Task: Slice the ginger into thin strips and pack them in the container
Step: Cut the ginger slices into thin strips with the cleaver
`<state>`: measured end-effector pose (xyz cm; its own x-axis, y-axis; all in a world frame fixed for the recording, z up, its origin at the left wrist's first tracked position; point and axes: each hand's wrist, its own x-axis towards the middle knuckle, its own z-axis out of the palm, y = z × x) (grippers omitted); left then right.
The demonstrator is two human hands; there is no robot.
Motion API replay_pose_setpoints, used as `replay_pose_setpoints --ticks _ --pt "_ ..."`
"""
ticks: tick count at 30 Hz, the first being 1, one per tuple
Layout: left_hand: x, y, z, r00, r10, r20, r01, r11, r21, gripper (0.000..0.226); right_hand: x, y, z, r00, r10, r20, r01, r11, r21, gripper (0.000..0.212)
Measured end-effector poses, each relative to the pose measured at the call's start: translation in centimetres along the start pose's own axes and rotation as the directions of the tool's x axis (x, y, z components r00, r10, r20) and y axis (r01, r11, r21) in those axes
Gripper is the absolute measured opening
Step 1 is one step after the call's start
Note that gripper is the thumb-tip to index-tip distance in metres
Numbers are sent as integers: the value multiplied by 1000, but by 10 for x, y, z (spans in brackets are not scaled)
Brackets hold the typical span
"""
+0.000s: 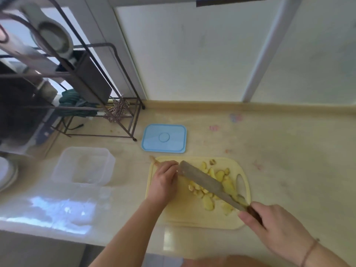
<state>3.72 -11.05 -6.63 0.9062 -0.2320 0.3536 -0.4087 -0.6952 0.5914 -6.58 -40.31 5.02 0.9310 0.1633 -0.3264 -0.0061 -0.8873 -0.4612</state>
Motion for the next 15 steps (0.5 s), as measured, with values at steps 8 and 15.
replay_pose_setpoints --ticks 8,15 --pt "30 -20 0 930 265 255 -299 949 104 30 -19 20 6 998 15 -66 -23 993 -113 80" --pt "23 -53 -4 990 101 95 -118 975 190 24 -18 8 9 995 -65 -73 47 975 -217 85"
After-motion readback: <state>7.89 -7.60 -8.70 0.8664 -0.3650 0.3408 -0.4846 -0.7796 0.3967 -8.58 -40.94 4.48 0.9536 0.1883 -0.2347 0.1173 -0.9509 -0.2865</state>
